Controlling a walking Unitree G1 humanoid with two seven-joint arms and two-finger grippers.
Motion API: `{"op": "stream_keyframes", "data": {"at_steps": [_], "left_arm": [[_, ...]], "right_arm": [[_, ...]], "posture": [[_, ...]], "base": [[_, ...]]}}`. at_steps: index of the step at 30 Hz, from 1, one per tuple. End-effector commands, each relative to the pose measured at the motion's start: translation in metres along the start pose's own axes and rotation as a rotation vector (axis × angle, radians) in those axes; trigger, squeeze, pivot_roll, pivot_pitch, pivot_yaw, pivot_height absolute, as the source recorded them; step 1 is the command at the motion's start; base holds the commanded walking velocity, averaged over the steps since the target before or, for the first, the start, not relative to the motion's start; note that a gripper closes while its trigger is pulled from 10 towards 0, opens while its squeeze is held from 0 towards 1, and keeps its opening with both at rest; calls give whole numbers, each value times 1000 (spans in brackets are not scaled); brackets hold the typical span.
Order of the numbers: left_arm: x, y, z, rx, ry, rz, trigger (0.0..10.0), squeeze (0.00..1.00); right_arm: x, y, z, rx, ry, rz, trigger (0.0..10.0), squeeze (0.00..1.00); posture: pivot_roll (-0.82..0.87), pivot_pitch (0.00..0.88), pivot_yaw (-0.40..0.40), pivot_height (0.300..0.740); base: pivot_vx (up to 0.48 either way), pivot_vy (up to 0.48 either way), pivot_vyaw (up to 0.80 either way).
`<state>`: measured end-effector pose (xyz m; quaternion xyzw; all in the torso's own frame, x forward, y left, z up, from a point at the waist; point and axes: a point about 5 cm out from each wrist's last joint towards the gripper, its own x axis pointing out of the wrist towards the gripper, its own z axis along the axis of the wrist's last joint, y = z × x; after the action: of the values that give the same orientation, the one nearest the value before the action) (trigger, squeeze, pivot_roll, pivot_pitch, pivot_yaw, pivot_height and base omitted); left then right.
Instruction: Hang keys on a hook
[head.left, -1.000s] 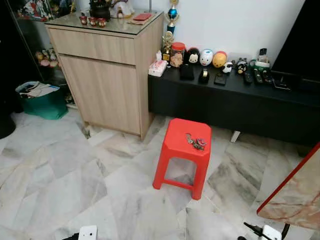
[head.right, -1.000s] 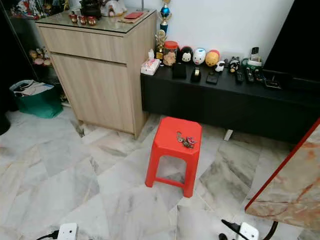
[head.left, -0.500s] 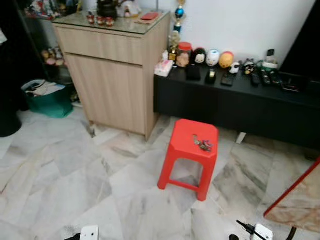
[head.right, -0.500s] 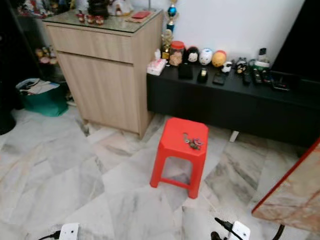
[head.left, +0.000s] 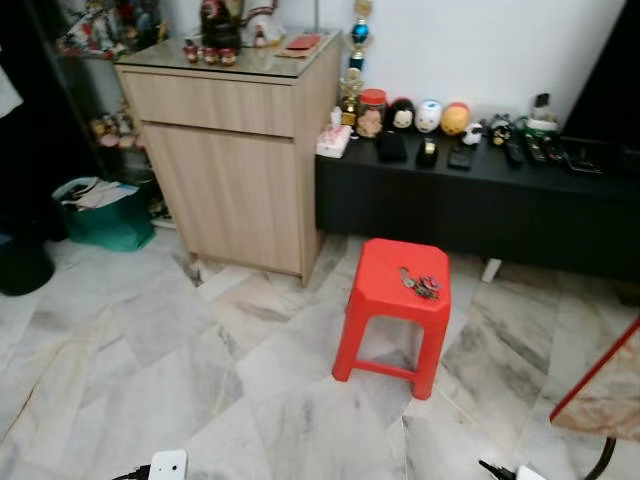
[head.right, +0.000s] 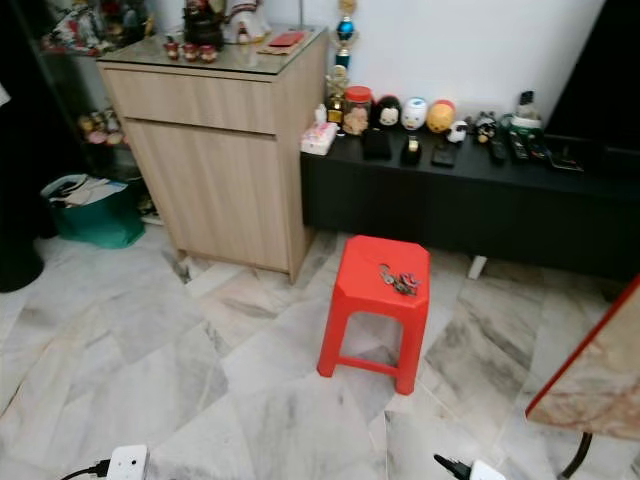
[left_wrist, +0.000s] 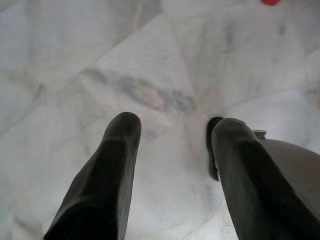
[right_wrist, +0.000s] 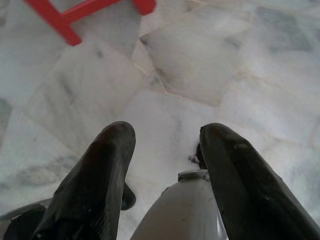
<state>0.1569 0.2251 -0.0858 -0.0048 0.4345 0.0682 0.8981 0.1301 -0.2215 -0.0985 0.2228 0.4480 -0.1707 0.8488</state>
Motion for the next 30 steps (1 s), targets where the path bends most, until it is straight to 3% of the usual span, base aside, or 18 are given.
{"op": "stream_keyframes", "data": {"at_steps": [1,7,11,16,22,30], "left_arm": [[0,-2,-1,6,2,-3,10000,0],[0,-4,-1,-2,0,-2,10000,0],[0,-5,-2,-6,0,-2,10000,0],[0,-5,-1,-10,-1,-1,10000,0],[0,-4,-1,4,-4,-3,10000,0],[0,-6,-2,4,4,-13,10000,0]], "right_arm": [[3,7,6,12,-12,5,10000,0],[7,26,8,1,-4,26,10000,0],[8,30,6,-3,-1,35,10000,0],[6,27,3,-6,0,33,10000,0],[3,7,10,-11,-13,19,10000,0],[6,13,19,-31,-25,33,10000,0]], "posture": [[16,0,20,740],[23,0,7,740],[28,0,1,740],[30,0,-1,740],[28,0,0,740],[16,0,-4,740]], "base": [[0,277,0],[0,281,0],[0,298,0],[0,302,0],[0,150,0],[0,0,0]]}}
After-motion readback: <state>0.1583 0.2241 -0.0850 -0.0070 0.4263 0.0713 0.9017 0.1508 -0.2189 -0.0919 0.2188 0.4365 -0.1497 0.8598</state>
